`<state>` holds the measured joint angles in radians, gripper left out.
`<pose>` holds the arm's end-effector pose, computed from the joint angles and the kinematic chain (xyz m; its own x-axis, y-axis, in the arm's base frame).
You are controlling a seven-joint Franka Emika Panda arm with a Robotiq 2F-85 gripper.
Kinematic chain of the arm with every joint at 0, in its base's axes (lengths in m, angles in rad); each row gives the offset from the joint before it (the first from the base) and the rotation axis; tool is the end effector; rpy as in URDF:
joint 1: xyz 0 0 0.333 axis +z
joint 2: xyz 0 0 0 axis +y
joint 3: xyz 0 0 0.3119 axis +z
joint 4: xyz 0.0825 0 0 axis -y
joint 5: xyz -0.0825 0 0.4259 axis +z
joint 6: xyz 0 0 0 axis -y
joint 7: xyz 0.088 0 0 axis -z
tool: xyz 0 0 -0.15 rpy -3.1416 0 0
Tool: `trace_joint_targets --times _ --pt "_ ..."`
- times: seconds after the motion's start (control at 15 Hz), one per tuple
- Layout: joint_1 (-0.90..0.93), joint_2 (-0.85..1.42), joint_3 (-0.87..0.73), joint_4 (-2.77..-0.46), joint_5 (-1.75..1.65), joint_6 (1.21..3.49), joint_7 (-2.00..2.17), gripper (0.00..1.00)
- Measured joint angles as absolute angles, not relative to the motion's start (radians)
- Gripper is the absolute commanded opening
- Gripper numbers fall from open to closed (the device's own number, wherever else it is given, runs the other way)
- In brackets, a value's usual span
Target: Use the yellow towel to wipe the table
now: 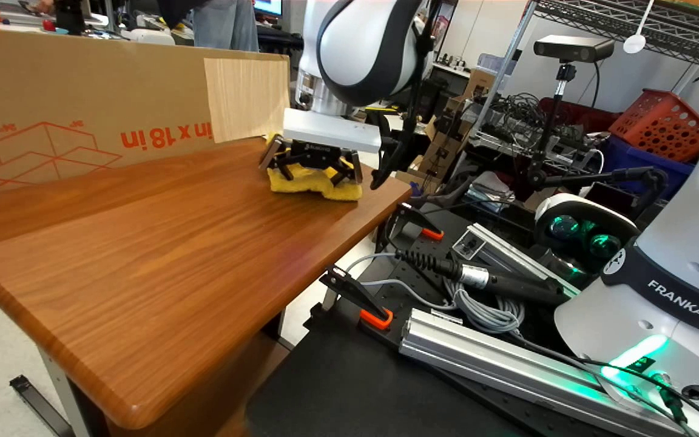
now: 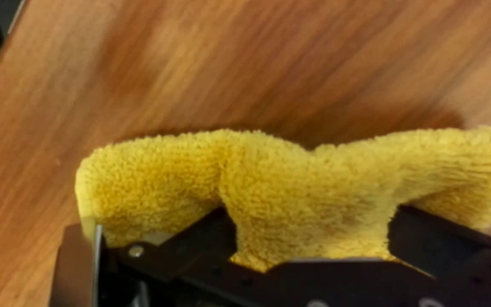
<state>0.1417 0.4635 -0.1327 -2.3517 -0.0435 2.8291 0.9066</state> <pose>0.5192 -0.0032 0.0516 0.6654 -0.7435 0.0666 -0.7463 -0.6648 0.0336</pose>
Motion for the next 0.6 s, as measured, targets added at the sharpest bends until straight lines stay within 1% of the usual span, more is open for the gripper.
trace_joint_targets --times 0.6 --pt "0.144 0.411 -0.182 -2.451 -0.043 2.829 0.916 1.0"
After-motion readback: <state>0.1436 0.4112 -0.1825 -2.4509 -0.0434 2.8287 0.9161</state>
